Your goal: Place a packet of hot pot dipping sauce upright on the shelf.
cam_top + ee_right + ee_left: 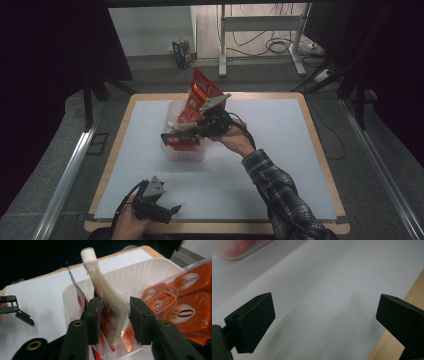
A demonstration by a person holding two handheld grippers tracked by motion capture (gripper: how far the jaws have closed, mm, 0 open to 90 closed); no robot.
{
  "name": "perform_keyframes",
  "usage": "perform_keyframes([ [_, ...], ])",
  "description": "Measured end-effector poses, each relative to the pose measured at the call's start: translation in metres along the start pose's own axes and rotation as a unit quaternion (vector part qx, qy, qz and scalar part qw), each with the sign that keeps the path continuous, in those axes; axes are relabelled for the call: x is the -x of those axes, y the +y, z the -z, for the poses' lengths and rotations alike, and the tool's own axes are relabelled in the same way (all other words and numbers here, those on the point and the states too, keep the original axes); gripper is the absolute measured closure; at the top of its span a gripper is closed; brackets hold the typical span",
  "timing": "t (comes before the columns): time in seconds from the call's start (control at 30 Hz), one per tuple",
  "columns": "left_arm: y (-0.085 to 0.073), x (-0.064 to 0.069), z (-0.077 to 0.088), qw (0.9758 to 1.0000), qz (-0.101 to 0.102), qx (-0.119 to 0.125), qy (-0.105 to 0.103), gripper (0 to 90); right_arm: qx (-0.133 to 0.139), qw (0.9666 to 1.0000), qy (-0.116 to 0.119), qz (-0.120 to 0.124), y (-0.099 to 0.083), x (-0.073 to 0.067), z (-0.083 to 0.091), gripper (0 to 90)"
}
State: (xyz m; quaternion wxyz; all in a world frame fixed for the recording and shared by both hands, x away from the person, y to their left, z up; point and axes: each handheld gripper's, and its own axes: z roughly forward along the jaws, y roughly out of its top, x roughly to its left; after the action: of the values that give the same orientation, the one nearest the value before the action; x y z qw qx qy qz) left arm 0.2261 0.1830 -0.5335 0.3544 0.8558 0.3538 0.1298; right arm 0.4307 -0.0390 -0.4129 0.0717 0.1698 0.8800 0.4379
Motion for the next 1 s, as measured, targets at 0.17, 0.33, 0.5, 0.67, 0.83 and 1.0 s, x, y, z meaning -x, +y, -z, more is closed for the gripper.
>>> perform_keyframes([
  [0.17,0.000,0.000,0.001,1.0000,0.000,0.003,0.002,2.2,0.003,1.0000,-0.006,-0.001,0.000,-0.001,0.004,55.3],
  [0.33,0.001,0.000,0.002,0.9999,0.001,0.010,0.003,2.3,0.004,0.9999,-0.014,-0.004,0.000,-0.002,0.005,48.3],
  [0.5,0.001,0.000,0.003,0.9999,0.002,0.015,0.004,2.2,0.006,0.9998,-0.018,-0.008,-0.001,-0.002,0.007,42.2],
  [0.67,0.001,-0.001,0.004,0.9998,0.008,0.020,0.002,2.2,0.005,0.9997,-0.021,-0.013,-0.004,-0.002,0.010,37.5],
  [0.83,0.002,-0.001,0.004,0.9997,0.011,0.023,0.000,2.0,0.008,0.9995,-0.023,-0.018,-0.006,-0.001,0.014,33.8],
  [1.0,0.002,0.000,0.004,0.9996,0.012,0.026,0.000,1.9,0.009,0.9994,-0.025,-0.020,-0.006,-0.001,0.018,31.8],
])
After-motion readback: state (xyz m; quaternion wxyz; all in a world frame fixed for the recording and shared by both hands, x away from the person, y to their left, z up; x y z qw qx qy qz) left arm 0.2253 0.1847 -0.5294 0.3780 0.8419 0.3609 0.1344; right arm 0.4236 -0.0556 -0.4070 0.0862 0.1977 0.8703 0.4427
